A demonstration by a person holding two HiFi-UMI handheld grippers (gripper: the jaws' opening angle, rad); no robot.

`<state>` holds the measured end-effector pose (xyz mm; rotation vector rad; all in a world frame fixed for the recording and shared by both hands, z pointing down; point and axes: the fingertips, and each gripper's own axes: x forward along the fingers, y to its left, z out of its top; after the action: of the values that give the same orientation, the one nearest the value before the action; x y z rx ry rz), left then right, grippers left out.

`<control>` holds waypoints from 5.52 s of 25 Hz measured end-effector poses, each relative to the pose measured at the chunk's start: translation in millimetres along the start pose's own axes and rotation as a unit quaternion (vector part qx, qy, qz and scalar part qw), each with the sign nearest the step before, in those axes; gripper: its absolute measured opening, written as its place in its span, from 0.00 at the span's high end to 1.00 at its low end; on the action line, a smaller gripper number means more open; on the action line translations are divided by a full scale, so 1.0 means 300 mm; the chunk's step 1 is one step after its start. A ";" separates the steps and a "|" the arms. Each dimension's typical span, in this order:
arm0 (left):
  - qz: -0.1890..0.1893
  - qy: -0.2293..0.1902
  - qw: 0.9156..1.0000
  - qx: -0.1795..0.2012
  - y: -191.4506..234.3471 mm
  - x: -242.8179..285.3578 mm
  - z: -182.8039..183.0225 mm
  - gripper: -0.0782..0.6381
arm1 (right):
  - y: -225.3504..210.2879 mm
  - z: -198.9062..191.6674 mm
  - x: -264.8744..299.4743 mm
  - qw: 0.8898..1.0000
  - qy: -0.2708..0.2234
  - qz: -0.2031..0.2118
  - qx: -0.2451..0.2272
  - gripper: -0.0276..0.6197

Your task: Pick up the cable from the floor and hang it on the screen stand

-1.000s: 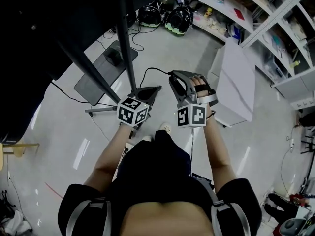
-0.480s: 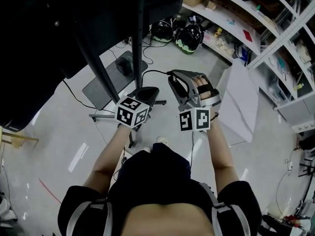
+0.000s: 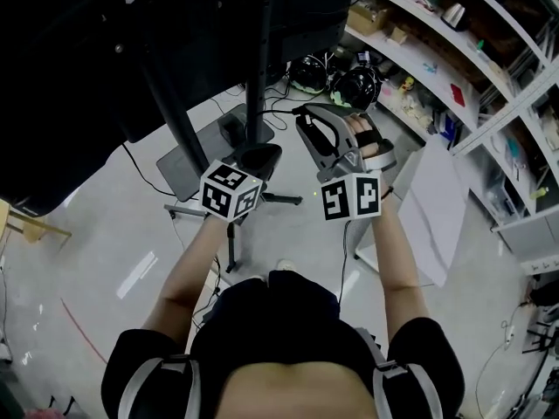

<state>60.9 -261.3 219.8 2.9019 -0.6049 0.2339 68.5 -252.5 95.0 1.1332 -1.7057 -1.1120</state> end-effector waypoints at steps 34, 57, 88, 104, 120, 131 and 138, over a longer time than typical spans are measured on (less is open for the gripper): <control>0.075 -0.080 0.984 0.140 0.178 -0.060 0.654 0.88 | -0.594 0.087 0.190 0.991 -0.106 -0.081 0.000 0.75; 0.120 -0.172 0.951 0.227 0.247 -0.186 1.205 0.88 | -1.092 0.266 0.304 0.976 -0.149 -0.154 -0.024 0.76; 0.130 -0.178 0.942 0.252 0.255 -0.168 1.360 0.88 | -1.528 -0.019 0.448 0.964 -0.050 -0.225 0.133 0.76; 0.142 -0.180 0.935 0.269 0.216 -0.155 1.231 0.88 | -1.002 -0.161 0.464 0.965 -0.058 -0.157 0.201 0.76; 0.083 -0.162 0.958 0.220 0.090 -0.117 0.914 0.88 | -0.777 -0.033 0.415 0.955 -0.085 -0.169 0.229 0.73; 0.052 -0.155 0.970 0.181 0.021 -0.161 0.724 0.88 | -0.526 0.002 0.221 0.937 -0.083 -0.138 0.312 0.73; 0.031 -0.141 0.981 0.129 0.002 -0.229 0.538 0.88 | -0.226 0.025 0.057 0.900 -0.066 -0.075 0.425 0.73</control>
<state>17.5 -267.3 49.9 3.1985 -0.7604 -0.1034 74.1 -281.5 31.2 1.7608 -2.3337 -0.5001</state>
